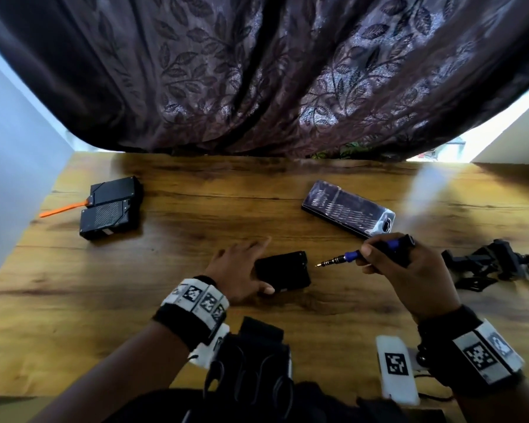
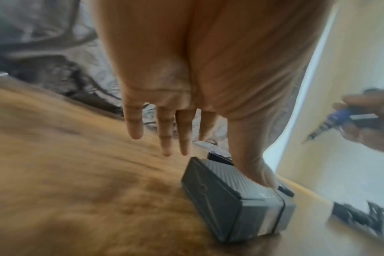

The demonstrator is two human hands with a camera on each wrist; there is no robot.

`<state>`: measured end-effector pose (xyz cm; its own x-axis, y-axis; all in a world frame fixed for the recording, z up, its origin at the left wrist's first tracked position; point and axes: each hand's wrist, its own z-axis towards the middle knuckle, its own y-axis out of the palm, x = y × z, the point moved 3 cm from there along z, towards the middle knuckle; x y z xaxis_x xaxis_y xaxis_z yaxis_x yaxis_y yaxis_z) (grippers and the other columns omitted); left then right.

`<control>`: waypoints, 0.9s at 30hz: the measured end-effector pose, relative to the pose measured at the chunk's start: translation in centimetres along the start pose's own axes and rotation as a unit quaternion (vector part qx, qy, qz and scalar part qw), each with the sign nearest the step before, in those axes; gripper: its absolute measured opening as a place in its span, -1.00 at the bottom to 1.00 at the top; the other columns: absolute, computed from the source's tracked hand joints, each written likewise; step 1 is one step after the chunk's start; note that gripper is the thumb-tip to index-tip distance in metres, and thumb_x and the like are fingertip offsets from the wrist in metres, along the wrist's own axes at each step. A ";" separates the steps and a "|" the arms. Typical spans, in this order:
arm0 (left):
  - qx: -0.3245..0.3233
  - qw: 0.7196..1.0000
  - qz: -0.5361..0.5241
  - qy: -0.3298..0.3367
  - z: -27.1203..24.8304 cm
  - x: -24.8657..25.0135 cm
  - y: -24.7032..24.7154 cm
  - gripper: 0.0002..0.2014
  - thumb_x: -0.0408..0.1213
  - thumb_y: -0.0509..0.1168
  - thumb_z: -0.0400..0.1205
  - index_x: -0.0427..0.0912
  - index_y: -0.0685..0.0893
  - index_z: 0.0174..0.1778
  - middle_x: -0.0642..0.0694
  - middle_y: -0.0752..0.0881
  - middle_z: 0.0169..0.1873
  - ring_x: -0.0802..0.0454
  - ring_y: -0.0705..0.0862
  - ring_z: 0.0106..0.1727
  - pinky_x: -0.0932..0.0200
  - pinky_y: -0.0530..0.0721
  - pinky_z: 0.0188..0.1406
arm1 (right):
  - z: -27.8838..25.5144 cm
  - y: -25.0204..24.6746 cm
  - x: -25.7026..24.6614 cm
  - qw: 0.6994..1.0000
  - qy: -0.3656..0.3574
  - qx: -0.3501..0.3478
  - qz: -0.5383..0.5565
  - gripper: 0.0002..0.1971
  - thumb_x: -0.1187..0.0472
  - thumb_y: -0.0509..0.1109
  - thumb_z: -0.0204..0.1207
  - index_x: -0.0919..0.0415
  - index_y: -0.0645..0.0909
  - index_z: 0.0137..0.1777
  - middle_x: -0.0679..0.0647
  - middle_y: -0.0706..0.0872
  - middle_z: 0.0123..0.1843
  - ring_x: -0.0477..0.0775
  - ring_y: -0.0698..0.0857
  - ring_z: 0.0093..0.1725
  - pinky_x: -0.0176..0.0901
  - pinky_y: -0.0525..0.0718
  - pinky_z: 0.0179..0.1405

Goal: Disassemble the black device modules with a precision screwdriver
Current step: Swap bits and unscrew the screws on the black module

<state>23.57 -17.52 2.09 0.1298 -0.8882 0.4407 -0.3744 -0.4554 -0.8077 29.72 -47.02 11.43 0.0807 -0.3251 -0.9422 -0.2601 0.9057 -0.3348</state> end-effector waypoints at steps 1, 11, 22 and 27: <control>0.018 0.999 -0.049 -0.012 -0.5 -1.5 0.3 0.09 0.34 0.49 0.42 0.31 -0.03 0.76 0.08 0.25 0.73 -0.07 0.27 0.71 -0.32 0.32 0.63 | -0.1 0.3 -0.1 1.000 -0.003 0.001 0.006 -0.86 0.02 0.59 0.44 -0.01 0.80 -0.04 0.10 0.89 -0.16 0.18 0.88 -0.16 0.41 0.80 0.07; 0.070 0.953 -0.287 -0.064 -1.2 -5.0 2.4 -0.49 0.32 0.36 0.54 0.32 0.63 0.41 0.29 0.76 0.19 0.20 0.72 0.24 -0.01 0.71 0.31 | 1.7 7.0 0.3 0.999 0.004 -0.015 0.052 -0.85 0.37 0.56 0.52 0.22 0.72 0.04 0.19 0.85 -0.05 0.23 0.87 -0.06 0.45 0.79 0.07; 0.056 0.931 -0.341 -0.118 0.8 -4.6 1.8 -0.77 0.23 0.45 0.57 0.18 0.79 -0.07 0.17 0.82 -0.19 0.12 0.81 -0.14 0.10 0.79 -0.08 | 3.0 9.7 0.1 1.000 0.005 -0.021 0.012 -0.86 0.24 0.58 0.52 0.08 0.72 0.03 0.08 0.87 -0.04 0.10 0.88 -0.04 0.35 0.82 0.07; 0.049 0.929 -0.358 -0.079 0.5 -5.0 2.0 -0.88 0.00 0.43 0.67 0.20 0.81 0.09 0.24 0.78 -0.23 0.25 0.75 -0.17 0.32 0.66 -0.16 | 3.3 10.0 0.6 1.000 -0.001 -0.020 -0.010 -0.80 0.02 0.60 0.44 0.01 0.73 0.00 0.04 0.87 -0.06 0.10 0.88 -0.06 0.38 0.80 0.06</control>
<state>22.69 -14.05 -1.90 0.4497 -0.3489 0.8222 -0.0561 -0.9297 -0.3639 30.29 -37.22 7.51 0.0879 -0.3420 -0.9356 -0.2970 0.8875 -0.3523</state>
